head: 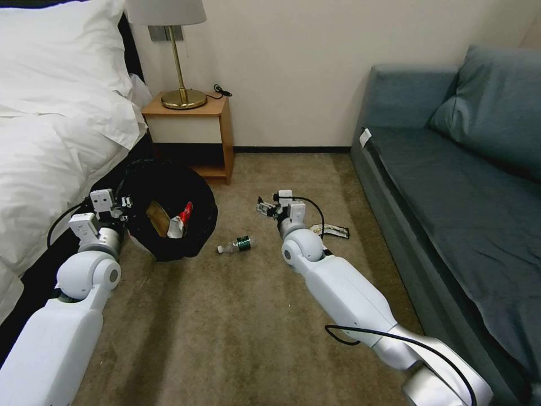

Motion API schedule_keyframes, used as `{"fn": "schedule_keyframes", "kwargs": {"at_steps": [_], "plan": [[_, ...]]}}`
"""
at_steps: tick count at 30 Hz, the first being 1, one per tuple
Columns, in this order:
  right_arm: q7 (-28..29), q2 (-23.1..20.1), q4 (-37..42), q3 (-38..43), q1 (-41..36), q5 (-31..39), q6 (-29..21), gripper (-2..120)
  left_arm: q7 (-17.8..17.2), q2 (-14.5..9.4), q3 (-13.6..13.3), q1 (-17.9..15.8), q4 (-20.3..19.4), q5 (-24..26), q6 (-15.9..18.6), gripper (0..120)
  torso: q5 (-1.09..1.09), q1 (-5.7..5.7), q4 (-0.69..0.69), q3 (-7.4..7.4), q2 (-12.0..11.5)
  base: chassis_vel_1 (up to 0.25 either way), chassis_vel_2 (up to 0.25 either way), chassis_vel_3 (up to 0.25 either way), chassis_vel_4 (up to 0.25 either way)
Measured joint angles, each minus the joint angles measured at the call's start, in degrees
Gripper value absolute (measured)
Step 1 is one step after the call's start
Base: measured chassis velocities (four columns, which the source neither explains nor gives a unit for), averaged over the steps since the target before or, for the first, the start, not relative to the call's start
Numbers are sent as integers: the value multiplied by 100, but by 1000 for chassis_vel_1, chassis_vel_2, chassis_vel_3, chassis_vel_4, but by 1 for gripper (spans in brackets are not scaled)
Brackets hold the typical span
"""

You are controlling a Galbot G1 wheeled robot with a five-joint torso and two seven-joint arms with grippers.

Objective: Pick up the trash bin, then pick up the garbage on the floor and place it into the trash bin.

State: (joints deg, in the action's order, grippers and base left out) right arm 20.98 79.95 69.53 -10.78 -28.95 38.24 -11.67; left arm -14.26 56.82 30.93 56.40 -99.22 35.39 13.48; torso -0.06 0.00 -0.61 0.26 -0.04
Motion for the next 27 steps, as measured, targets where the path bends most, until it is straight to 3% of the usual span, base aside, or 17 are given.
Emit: {"fn": "schedule_keyframes", "kwargs": {"at_steps": [10, 27], "plan": [[-407, -83, -461, -3, 35, -38, 147, 100, -4, -93, 18, 12, -46, 53, 8, 4, 0, 0, 1, 0, 0, 0, 0, 0, 0], [-546, -72, -653, 20, 42, -48, 214, 100, 23, -229, 90, 117, -158, 122, 9, 4, 0, 0, 1, 0, 0, 0, 0, 0, 0]]}}
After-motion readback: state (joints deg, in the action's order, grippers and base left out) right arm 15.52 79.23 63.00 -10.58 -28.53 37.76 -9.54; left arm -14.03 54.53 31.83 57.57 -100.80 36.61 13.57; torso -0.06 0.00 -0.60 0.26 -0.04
